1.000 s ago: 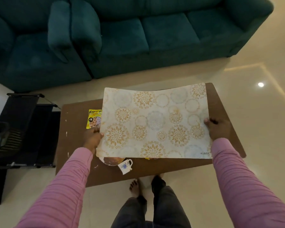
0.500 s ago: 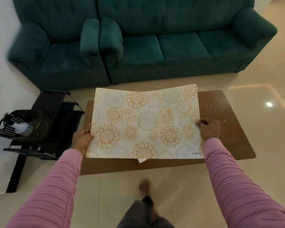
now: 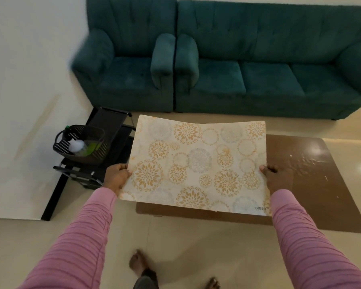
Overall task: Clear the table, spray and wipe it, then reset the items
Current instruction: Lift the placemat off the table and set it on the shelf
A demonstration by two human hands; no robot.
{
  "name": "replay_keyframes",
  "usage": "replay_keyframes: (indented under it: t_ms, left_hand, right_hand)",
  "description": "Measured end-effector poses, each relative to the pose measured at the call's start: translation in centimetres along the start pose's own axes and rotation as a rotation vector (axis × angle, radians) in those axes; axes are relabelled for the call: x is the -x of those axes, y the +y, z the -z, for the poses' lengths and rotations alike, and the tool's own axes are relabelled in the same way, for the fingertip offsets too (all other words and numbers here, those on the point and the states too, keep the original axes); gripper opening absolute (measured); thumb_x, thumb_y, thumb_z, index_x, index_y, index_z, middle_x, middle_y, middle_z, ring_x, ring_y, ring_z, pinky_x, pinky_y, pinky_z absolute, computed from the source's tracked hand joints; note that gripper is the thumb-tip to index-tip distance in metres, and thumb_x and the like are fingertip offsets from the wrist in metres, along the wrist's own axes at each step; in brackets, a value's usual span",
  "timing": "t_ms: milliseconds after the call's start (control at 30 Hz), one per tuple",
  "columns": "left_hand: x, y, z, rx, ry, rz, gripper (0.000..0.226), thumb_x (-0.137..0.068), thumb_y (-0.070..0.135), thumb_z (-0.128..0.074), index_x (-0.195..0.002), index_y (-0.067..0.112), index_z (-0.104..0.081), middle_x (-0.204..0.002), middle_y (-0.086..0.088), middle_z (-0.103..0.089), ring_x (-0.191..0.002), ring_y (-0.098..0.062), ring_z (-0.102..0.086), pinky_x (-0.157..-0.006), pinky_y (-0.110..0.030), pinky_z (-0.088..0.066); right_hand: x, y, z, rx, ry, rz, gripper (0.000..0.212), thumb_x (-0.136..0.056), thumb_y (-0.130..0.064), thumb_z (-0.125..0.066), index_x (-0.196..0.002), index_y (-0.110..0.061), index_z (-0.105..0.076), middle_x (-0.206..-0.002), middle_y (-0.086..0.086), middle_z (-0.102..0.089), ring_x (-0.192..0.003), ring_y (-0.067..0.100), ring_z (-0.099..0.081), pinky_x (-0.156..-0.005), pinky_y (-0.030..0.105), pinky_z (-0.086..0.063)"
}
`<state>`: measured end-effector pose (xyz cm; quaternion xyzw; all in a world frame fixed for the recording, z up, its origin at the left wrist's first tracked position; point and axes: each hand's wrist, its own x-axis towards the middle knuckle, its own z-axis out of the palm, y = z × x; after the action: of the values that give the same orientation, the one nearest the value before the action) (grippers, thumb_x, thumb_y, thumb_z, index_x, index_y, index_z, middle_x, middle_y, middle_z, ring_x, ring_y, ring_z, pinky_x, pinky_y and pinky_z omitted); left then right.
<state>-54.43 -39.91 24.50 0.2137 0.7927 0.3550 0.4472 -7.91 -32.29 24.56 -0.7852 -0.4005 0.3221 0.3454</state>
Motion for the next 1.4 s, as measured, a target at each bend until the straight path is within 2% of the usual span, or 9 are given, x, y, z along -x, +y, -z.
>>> replay_keyframes:
  t_ms: [67, 200, 400, 467, 633, 800, 1000, 1100, 1400]
  left_hand:
    - [-1.9, 0.2, 3.4, 0.009, 0.000, -0.007, 0.021, -0.093, 0.001, -0.060, -0.082, 0.018, -0.064, -0.086, -0.005, -0.067, -0.074, -0.019, -0.065, -0.058, -0.030, -0.051]
    - [-5.5, 0.9, 10.5, -0.020, -0.011, -0.022, 0.016, -0.092, -0.001, -0.059, -0.089, 0.013, -0.065, -0.092, -0.010, -0.067, -0.081, -0.024, -0.064, -0.075, -0.038, -0.054]
    - [-11.2, 2.2, 20.3, -0.038, 0.018, -0.018, 0.016, -0.091, -0.001, -0.062, -0.104, 0.007, -0.066, -0.108, -0.016, -0.067, -0.102, -0.034, -0.065, -0.094, -0.052, -0.052]
    - [-13.0, 2.4, 22.6, -0.021, 0.037, -0.018, 0.019, -0.090, -0.001, -0.062, -0.108, 0.004, -0.067, -0.111, -0.018, -0.067, -0.103, -0.036, -0.065, -0.094, -0.053, -0.052]
    - [-17.6, 2.9, 26.5, -0.005, 0.088, -0.007, 0.021, -0.089, -0.004, -0.063, -0.080, 0.016, -0.064, -0.098, -0.013, -0.068, -0.085, -0.026, -0.065, -0.081, -0.039, -0.056]
    - [-23.6, 5.3, 28.7, -0.007, 0.099, -0.006, 0.013, -0.091, -0.002, -0.061, -0.099, 0.008, -0.066, -0.092, -0.008, -0.065, -0.073, -0.014, -0.061, -0.060, -0.024, -0.048]
    - [-30.3, 9.2, 31.4, -0.033, 0.116, 0.022, 0.018, -0.090, 0.001, -0.064, -0.107, 0.005, -0.068, -0.103, -0.012, -0.067, -0.089, -0.027, -0.065, -0.083, -0.036, -0.054]
    - [-33.6, 11.1, 32.7, -0.039, 0.123, 0.019, 0.016, -0.091, 0.002, -0.064, -0.104, 0.009, -0.067, -0.102, -0.011, -0.067, -0.079, -0.020, -0.064, -0.077, -0.032, -0.053]
    - [-42.5, 15.8, 35.9, -0.025, 0.126, 0.025, 0.012, -0.090, 0.004, -0.065, -0.099, 0.012, -0.066, -0.103, -0.012, -0.067, -0.089, -0.025, -0.064, -0.083, -0.037, -0.055]
  right_hand:
    - [1.8, -1.6, -3.1, 0.004, 0.002, -0.005, 0.024, -0.082, -0.020, -0.075, -0.099, -0.004, -0.071, -0.092, 0.010, -0.070, -0.082, 0.021, -0.060, -0.081, 0.032, -0.046]
    - [5.7, -4.9, -9.4, 0.043, 0.001, -0.004, 0.030, -0.083, -0.018, -0.073, -0.105, 0.002, -0.070, -0.100, 0.017, -0.070, -0.083, 0.020, -0.058, -0.079, 0.028, -0.041]
    - [10.1, -9.8, -18.5, 0.065, -0.068, 0.013, 0.034, -0.085, -0.019, -0.070, -0.116, -0.004, -0.067, -0.110, 0.017, -0.069, -0.096, 0.029, -0.063, -0.094, 0.037, -0.047]
    - [10.5, -11.5, -21.0, 0.108, -0.096, 0.027, 0.035, -0.087, -0.024, -0.068, -0.116, -0.005, -0.068, -0.113, 0.016, -0.068, -0.102, 0.033, -0.061, -0.097, 0.040, -0.045]
    - [10.4, -15.0, -27.1, 0.130, -0.138, 0.004, 0.040, -0.087, -0.031, -0.067, -0.120, -0.009, -0.065, -0.117, 0.015, -0.066, -0.105, 0.034, -0.060, -0.095, 0.039, -0.043]
    - [8.4, -18.5, -33.5, 0.074, -0.126, 0.039, 0.031, -0.085, -0.021, -0.071, -0.108, 0.000, -0.069, -0.106, 0.021, -0.068, -0.099, 0.036, -0.062, -0.094, 0.045, -0.047]
    - [5.5, -23.1, -40.0, 0.049, -0.152, -0.022, 0.025, -0.083, -0.020, -0.073, -0.101, -0.003, -0.072, -0.097, 0.017, -0.071, -0.087, 0.029, -0.063, -0.087, 0.043, -0.051]
    - [3.9, -25.8, -43.0, 0.031, -0.151, -0.028, 0.024, -0.082, -0.016, -0.073, -0.101, 0.000, -0.072, -0.096, 0.018, -0.071, -0.088, 0.030, -0.065, -0.088, 0.043, -0.051]
    - [0.5, -33.0, -50.6, 0.067, -0.151, -0.014, 0.021, -0.083, -0.020, -0.073, -0.098, -0.006, -0.073, -0.092, 0.012, -0.071, -0.083, 0.030, -0.065, -0.086, 0.043, -0.054]
